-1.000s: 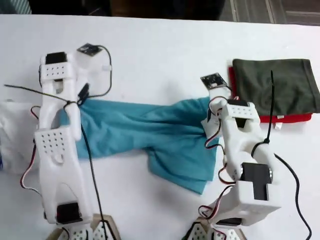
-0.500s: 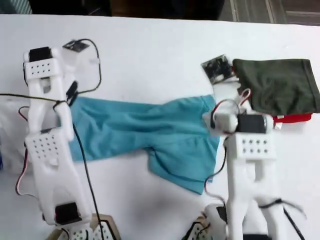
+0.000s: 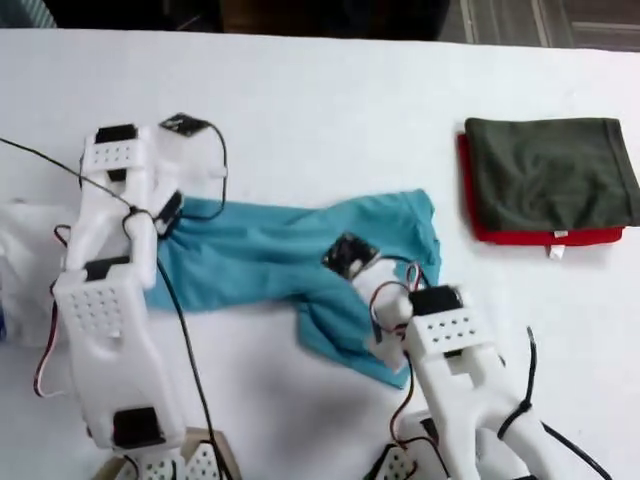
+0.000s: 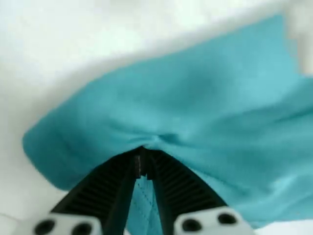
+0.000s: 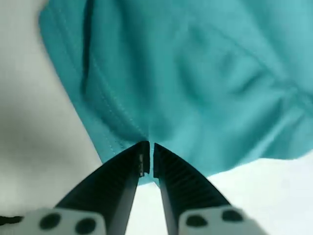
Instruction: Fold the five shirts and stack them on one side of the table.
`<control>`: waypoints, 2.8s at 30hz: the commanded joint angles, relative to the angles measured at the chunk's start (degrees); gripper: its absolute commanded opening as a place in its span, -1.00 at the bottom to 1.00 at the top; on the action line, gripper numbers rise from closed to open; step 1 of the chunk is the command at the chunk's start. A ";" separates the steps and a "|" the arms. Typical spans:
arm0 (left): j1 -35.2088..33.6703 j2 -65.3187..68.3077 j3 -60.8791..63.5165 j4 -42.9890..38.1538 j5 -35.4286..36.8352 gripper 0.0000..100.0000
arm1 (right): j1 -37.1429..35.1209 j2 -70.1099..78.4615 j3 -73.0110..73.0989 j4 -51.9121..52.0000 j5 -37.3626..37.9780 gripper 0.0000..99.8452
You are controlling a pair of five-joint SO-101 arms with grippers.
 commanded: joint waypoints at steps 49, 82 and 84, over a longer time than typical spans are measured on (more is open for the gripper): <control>-51.69 -6.33 -15.52 -0.09 -11.87 -0.94 | 1.19 -2.42 -23.82 14.20 3.69 -0.95; -9.67 -12.04 4.88 9.58 4.22 -0.68 | 13.41 -2.42 -23.65 -1.19 -14.86 -0.95; -9.67 -11.34 4.88 9.05 4.22 -0.68 | 13.41 -2.42 -23.65 -1.19 -14.86 -0.95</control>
